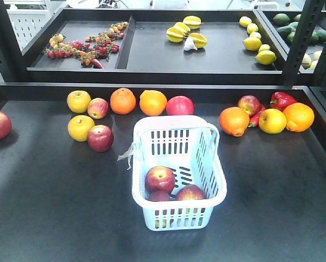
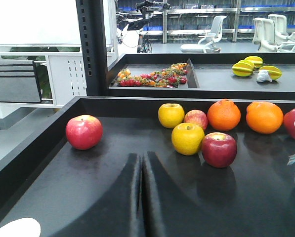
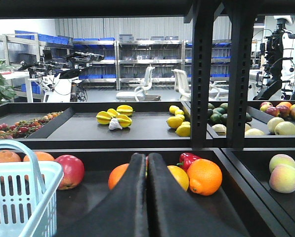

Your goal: Pick three apples into basket with both arms

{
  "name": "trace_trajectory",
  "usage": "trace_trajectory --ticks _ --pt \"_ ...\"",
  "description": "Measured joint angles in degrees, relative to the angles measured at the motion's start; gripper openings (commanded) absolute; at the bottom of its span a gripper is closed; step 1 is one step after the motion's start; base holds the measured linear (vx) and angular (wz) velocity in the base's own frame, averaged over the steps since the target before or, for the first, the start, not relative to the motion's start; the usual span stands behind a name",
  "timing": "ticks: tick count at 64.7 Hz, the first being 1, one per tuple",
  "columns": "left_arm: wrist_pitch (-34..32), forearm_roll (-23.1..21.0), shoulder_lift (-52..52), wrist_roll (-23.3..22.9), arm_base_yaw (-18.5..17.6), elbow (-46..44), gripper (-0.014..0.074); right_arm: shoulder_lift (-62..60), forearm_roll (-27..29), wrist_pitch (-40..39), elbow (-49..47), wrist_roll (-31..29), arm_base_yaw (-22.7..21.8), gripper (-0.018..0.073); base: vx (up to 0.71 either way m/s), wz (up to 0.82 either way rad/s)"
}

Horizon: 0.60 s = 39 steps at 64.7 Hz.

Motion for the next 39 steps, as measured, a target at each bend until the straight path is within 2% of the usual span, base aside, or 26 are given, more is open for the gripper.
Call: trace_trajectory --ticks 39 --pt "0.0 0.0 0.0 0.0 0.0 0.0 -0.0006 0.0 0.0 0.0 0.0 0.0 0.0 -0.0004 0.00 0.00"
